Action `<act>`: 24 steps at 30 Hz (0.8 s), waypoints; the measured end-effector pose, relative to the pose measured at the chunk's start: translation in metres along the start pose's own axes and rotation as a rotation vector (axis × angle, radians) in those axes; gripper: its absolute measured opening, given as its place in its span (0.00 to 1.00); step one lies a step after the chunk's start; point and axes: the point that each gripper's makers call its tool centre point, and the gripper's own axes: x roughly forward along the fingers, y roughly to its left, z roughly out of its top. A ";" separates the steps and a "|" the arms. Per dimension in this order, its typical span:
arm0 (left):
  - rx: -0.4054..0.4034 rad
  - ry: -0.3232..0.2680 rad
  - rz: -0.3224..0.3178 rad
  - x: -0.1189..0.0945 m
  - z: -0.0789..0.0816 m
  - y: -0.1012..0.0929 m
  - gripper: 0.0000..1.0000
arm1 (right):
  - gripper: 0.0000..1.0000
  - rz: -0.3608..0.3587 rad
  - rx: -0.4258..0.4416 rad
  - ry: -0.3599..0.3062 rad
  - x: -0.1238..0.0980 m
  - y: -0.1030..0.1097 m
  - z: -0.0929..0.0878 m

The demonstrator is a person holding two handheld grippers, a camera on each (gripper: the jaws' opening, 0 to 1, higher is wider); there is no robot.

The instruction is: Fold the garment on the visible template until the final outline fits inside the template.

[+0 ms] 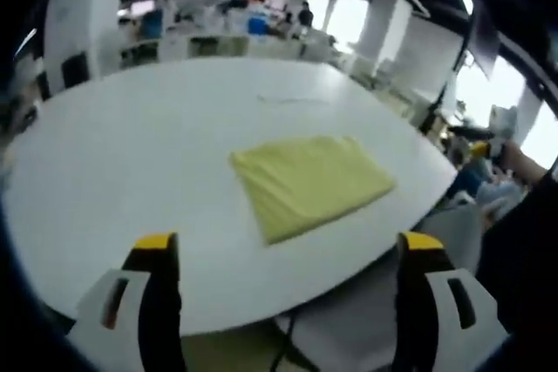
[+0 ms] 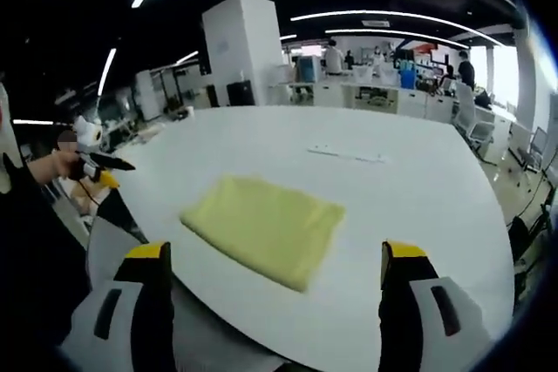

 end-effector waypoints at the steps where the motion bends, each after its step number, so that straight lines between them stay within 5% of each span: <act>1: -0.001 -0.005 0.000 -0.001 0.003 0.000 1.00 | 1.00 0.004 -0.001 0.001 0.000 0.001 -0.001; 24: 0.010 0.005 -0.014 0.006 0.004 0.001 1.00 | 1.00 -0.005 0.018 0.021 0.007 -0.003 -0.009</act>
